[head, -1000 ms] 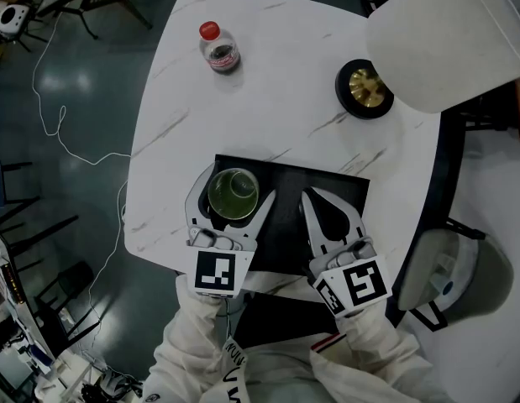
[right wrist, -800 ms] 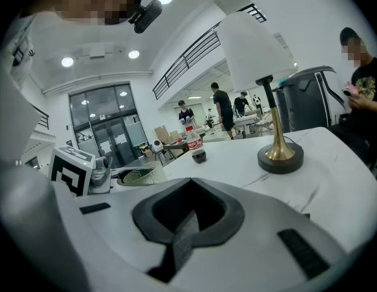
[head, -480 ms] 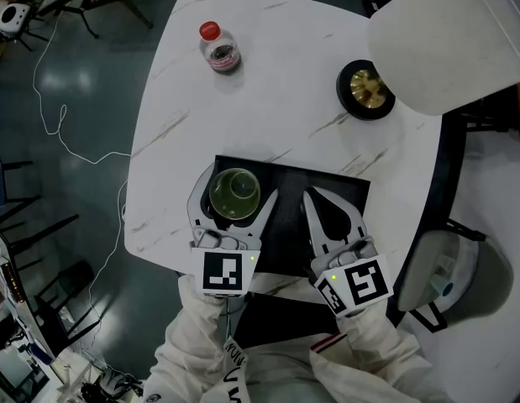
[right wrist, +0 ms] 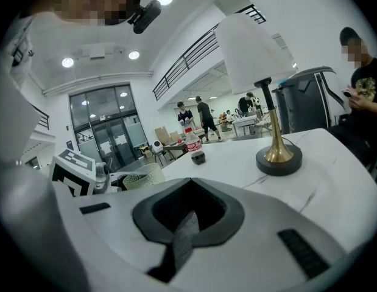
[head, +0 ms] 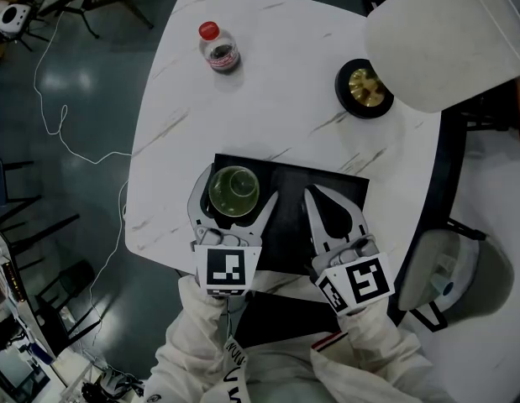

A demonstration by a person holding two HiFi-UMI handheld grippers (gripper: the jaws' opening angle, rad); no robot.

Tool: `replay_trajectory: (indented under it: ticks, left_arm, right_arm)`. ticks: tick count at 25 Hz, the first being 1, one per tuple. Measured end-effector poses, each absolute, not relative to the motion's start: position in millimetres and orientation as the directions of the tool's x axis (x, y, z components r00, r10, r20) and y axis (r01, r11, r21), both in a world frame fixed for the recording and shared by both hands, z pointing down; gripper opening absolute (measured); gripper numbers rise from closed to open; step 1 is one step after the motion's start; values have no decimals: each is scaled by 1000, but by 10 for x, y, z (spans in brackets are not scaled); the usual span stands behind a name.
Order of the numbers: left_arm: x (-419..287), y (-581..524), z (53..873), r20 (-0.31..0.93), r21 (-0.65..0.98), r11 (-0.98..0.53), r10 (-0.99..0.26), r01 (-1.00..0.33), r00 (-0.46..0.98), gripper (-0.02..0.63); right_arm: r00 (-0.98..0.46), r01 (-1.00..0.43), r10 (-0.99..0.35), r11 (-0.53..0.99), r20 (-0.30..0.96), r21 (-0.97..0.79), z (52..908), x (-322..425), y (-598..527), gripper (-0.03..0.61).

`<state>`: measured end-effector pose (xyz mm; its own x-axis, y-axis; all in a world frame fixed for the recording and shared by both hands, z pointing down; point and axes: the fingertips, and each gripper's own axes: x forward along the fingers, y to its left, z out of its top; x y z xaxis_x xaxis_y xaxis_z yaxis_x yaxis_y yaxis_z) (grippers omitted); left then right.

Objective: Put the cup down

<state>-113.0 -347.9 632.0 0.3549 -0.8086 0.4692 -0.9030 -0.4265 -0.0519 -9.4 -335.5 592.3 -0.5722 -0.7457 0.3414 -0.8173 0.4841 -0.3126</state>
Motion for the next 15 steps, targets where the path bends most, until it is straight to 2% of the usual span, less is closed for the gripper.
replay_trajectory:
  ticks: [15]
  left_arm:
    - [-1272,-3132,6175,496,-76,-385,-815,-920,300,453]
  right_arm:
    - [-556,-828,-770,481,311,-289,5623,-98,-3071,6]
